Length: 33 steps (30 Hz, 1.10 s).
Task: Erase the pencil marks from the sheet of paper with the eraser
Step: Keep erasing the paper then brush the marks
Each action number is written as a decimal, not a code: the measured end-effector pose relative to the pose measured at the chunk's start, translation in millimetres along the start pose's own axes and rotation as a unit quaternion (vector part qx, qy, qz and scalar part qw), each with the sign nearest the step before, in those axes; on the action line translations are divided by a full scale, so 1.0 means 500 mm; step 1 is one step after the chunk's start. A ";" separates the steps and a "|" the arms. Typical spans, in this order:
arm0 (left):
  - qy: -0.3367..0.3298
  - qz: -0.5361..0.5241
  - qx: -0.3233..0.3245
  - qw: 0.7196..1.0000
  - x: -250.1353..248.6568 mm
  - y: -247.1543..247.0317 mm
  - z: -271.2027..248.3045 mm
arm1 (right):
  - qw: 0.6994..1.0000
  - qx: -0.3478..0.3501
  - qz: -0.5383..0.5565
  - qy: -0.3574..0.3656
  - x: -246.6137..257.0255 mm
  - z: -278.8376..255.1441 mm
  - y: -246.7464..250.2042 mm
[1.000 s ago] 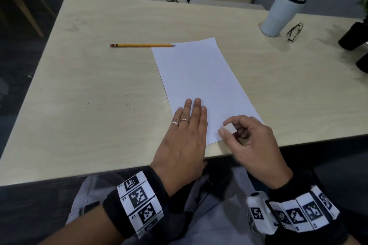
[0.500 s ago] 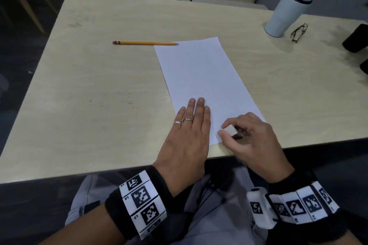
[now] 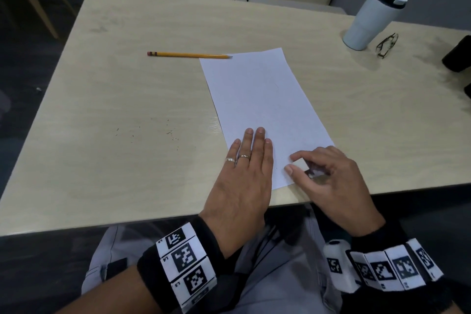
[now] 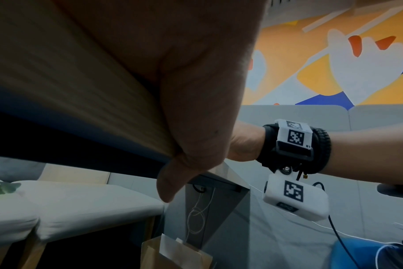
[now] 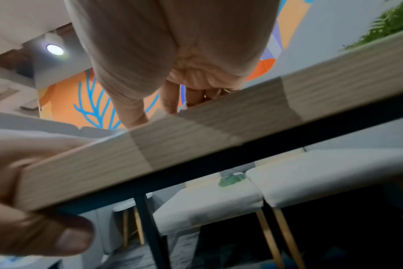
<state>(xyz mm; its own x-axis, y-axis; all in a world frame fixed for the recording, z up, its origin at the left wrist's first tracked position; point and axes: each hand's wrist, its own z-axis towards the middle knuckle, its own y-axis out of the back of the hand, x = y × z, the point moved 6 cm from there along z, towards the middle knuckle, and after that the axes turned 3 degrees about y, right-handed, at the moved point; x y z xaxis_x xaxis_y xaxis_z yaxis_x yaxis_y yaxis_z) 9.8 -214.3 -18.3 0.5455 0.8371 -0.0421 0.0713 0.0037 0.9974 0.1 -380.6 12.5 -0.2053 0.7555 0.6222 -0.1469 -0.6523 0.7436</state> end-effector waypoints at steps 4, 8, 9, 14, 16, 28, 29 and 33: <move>-0.002 0.002 0.009 1.000 -0.001 0.004 0.000 | 0.999 -0.026 0.030 -0.021 0.019 -0.007 -0.033; -0.006 -0.004 0.004 1.000 0.001 -0.001 0.000 | 0.998 -0.049 0.003 -0.036 -0.048 0.010 0.016; -0.005 -0.005 0.000 1.000 0.002 -0.002 0.000 | 0.998 -0.051 -0.004 -0.041 -0.059 0.013 0.030; -0.007 0.001 0.003 1.000 0.001 0.002 0.000 | 0.999 -0.015 -0.021 0.024 0.003 0.012 -0.009; -0.006 0.004 0.003 1.000 0.002 0.002 -0.001 | 0.999 -0.008 -0.020 0.032 0.018 0.010 -0.036; -0.004 0.011 0.000 1.000 0.000 0.004 0.000 | 0.994 -0.088 0.054 -0.040 0.015 0.004 -0.040; -0.005 0.011 0.000 1.000 0.000 0.005 -0.001 | 0.995 -0.092 0.038 -0.027 0.016 0.001 -0.042; -0.010 0.004 -0.002 1.000 -0.001 0.005 -0.001 | 0.996 -0.086 -0.014 -0.009 0.007 0.000 -0.048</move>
<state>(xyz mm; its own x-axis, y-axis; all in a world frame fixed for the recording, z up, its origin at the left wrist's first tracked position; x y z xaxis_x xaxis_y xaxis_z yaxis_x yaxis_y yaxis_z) 9.1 -214.3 -16.0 0.5634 0.8255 -0.0343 0.0630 -0.0015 0.9980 3.1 -362.5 -3.0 -0.1827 0.7730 0.6076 -0.3153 -0.6314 0.7085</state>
